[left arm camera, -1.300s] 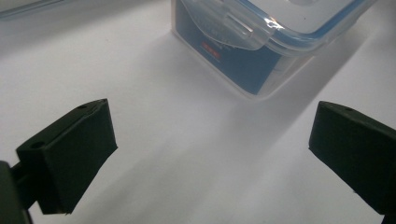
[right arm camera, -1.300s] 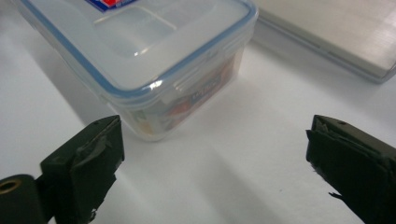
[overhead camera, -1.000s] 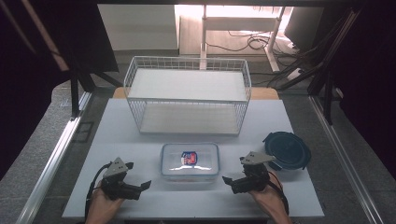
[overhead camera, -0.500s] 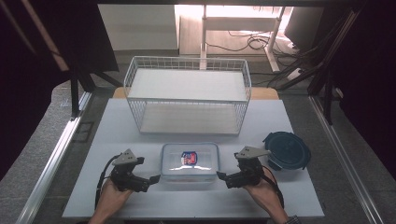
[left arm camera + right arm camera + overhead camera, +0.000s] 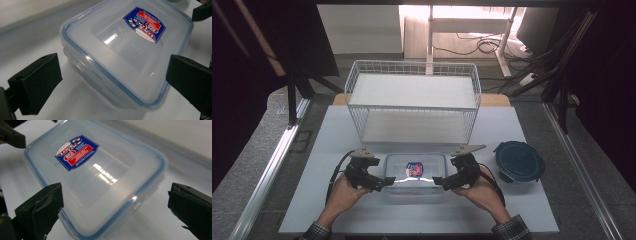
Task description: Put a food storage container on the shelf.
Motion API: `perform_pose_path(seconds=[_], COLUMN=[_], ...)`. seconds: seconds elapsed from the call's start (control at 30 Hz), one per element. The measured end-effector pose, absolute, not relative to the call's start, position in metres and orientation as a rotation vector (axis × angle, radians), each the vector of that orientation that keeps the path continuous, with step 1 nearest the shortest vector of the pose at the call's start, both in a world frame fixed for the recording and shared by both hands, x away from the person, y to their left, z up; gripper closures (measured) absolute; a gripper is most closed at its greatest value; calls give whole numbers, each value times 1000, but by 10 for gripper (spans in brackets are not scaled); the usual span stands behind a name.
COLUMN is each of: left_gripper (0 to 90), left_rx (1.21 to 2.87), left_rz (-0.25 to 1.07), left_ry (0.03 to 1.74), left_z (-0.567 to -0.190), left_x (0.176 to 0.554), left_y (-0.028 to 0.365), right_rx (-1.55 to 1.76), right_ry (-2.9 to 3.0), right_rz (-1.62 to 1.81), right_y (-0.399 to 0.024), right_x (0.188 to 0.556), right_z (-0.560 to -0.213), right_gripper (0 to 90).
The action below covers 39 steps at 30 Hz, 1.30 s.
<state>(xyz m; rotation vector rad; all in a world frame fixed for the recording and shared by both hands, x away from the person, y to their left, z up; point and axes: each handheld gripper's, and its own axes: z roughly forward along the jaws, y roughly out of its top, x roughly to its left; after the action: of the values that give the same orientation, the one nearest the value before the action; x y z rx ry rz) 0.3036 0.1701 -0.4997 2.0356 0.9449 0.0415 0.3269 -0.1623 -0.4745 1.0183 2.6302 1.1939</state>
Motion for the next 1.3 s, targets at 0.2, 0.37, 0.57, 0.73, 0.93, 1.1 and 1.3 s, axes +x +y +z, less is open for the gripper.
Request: perform_pose_path(seconds=[0.2,0.37,0.57,0.73,0.93,1.1,1.3], left_gripper=[0,25,209,422,502,517,518], left_rx=[1988,1965,1960,1916,1860,1836,1815], left_rz=[-205,-247,-224,-204,-171,-183,-187], left_ry=[954,986,966,977,964,964,977], left_z=[-521,-522,-514,-509,-508,-510,-511], left_x=[317,313,299,282,264,262,263], left_y=[168,172,183,191,194,196,196], right_rx=[1165,1264,1267,1281,1259,1255,1297], right_ry=[2691,2752,2728,2679,2676,2669,2661], right_rz=[1233,1280,1327,1377,1430,1469,1497], right_y=[-160,-160,-175,-187,-196,-199,-200], right_x=[339,338,332,318,305,304,305], right_z=[-492,-500,-490,-478,-476,-479,-482], right_gripper=[0,0,234,439,511,515,519])
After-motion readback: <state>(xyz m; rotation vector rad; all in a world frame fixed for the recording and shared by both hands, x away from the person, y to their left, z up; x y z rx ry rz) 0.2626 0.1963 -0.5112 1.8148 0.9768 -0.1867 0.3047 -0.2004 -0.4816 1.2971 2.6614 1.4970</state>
